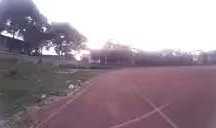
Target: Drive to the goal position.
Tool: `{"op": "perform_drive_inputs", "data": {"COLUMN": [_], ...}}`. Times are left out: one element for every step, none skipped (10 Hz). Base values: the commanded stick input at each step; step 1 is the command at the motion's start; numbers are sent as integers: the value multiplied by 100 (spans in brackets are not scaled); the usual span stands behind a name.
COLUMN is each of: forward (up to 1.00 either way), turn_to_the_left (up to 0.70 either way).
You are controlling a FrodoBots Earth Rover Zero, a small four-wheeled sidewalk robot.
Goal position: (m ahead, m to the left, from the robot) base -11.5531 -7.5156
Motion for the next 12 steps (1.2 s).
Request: {"op": "perform_drive_inputs", "data": {"forward": [70,70,70,70,70,70,70,70,70,70,70,70], "turn_to_the_left": [-28,-3,0,-11,-34,-14,0,0,-19,-35,-35,-35]}}
